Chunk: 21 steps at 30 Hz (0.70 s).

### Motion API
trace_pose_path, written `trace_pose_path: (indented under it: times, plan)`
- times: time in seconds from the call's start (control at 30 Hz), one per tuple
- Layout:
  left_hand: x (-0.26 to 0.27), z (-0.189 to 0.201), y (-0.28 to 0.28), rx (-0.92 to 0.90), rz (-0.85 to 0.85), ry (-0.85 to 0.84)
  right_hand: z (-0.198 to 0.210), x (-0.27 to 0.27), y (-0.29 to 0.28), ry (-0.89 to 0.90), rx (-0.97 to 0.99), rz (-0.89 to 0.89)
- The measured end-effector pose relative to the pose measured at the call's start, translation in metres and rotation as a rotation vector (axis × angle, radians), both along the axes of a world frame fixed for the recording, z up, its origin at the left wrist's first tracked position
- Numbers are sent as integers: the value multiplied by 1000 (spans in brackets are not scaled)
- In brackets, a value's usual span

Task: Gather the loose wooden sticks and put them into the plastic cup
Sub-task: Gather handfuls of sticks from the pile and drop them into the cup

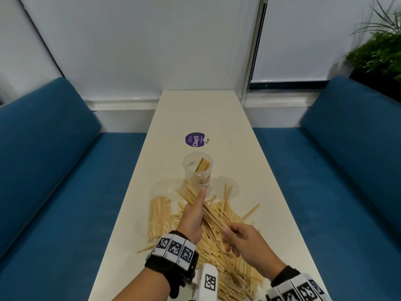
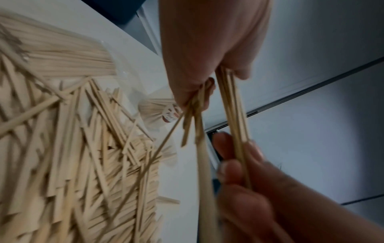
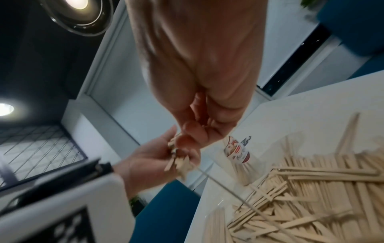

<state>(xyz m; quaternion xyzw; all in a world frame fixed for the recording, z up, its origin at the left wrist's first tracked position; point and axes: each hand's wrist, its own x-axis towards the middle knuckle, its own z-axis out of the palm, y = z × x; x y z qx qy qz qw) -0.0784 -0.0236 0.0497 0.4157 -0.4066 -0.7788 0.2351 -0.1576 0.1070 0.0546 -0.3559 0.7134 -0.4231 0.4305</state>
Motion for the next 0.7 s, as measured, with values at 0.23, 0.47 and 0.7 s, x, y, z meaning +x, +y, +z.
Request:
trace_pose_path:
  times: [0.23,0.47,0.7]
  plan:
    - [-3,22,-5,-177,214,13,-6,4,-8,-119,28,-179]
    - [-6,37,0,-327,275,6,-12,-4,-22,-952,128,-414]
    - [-8,43,5,-310,293,24,-4,-7,-35,-1052,-7,-445]
